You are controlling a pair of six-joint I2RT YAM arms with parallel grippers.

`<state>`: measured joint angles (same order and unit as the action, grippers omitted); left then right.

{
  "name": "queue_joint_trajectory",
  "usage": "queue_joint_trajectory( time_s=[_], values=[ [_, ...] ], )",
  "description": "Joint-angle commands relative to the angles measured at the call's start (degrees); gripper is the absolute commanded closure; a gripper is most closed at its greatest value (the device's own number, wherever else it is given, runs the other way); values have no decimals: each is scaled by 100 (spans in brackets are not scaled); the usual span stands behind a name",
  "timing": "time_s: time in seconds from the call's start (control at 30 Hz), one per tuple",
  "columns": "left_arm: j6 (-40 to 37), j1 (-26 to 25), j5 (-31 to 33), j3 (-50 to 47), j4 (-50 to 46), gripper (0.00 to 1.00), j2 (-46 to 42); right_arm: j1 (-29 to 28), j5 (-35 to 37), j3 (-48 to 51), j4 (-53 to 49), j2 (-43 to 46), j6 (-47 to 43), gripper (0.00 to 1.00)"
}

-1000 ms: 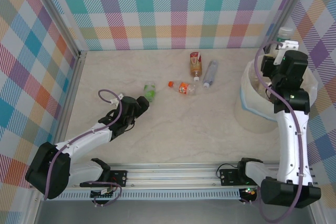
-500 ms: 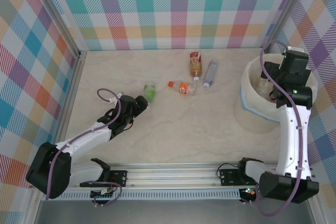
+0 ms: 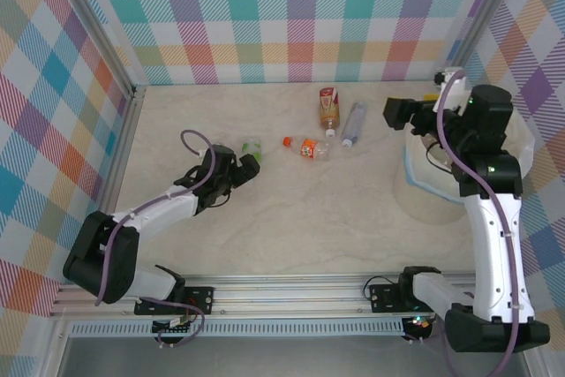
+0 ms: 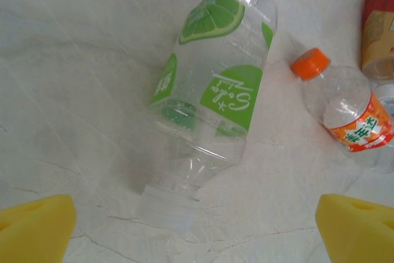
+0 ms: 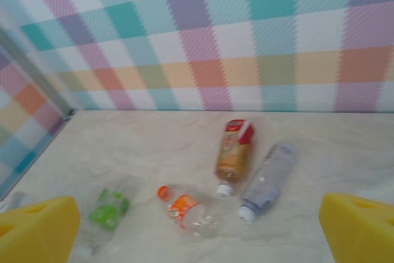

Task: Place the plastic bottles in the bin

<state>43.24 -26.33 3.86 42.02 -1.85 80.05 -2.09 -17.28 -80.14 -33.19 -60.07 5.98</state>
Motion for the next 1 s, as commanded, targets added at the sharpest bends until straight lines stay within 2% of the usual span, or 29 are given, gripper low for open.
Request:
queue_joint_trajectory(
  time_s=[0.0, 0.1, 0.33, 0.57, 0.77, 0.9, 0.97],
  values=[
    [-464, 84, -349, 382, -228, 0, 324, -481, -94, -2, 256, -203, -34, 0],
    [-904, 89, -372, 724, -484, 0, 726, -702, -22, 16, 275, -411, -8, 0],
    [-1663, 84, 108, 1642, -1012, 0, 1656, -959, 317, 163, 225, -476, -62, 0],
    [-1834, 84, 390, 1935, -973, 8, 2170, -978, 510, 376, 155, -258, -79, 0],
    [-2026, 80, 389, 2015, -1030, 26, 2330, -978, 407, 425, 135, -233, 44, 0],
    [-2088, 74, 314, 1778, -780, 43, 2083, -995, 144, 616, 384, -271, 299, 0],
    [-2109, 71, 237, 1585, -607, 49, 1839, -1009, 103, 616, 408, -349, 422, 0]
  ],
)
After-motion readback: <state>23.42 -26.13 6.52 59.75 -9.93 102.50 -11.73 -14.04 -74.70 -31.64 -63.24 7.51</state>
